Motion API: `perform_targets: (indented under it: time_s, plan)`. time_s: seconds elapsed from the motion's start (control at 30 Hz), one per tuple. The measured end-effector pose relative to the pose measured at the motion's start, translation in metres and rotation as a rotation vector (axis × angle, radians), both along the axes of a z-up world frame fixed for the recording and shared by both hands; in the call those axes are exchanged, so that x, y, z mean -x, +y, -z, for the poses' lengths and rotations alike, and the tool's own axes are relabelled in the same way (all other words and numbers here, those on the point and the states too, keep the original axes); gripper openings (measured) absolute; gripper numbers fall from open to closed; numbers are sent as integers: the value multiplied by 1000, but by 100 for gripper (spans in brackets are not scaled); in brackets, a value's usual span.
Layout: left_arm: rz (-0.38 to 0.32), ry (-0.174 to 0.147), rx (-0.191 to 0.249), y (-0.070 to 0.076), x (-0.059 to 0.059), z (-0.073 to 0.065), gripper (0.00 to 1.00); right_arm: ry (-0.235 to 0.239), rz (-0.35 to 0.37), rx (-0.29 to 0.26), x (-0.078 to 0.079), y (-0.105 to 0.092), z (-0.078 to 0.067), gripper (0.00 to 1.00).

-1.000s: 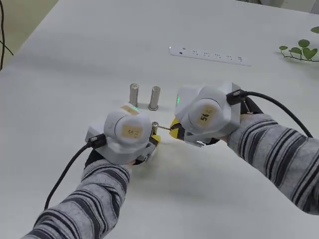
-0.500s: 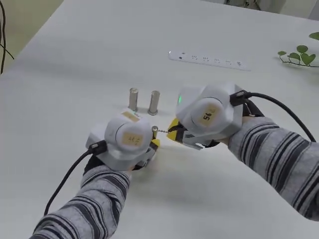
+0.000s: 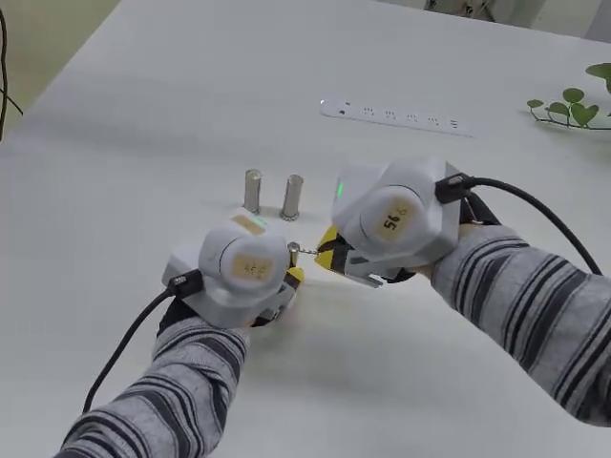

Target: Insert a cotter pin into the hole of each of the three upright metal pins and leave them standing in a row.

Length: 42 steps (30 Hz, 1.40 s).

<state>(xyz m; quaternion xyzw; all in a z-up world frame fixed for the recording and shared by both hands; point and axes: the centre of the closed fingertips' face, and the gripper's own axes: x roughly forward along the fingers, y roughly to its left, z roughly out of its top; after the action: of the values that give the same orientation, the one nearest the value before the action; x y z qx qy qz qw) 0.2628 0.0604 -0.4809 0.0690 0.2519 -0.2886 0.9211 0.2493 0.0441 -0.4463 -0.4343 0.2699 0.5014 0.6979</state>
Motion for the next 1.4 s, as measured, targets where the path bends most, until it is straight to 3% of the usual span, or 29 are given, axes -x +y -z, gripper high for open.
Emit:
perform_targets:
  time_s: [0.33, 0.7, 0.97, 1.13, 1.4]
  plan:
    - [8, -4, -6, -1, 0, 0, 5, 18, -33, -49, 0, 5, -2, 0]
    - [2, -5, -7, -2, 0, 0, 5, -2, -62, -48, 1, 13, -3, 0]
    - [-3, -6, -6, -1, 0, 0, 5, 7, -52, -70, 1, 14, -2, 0]
    - [-6, -7, -6, -1, 0, 0, 5, 18, -34, -106, 2, 14, -10, 1]
    - [-8, -6, -5, -1, 0, 0, 5, 25, -25, -81, 2, 8, -5, 1]
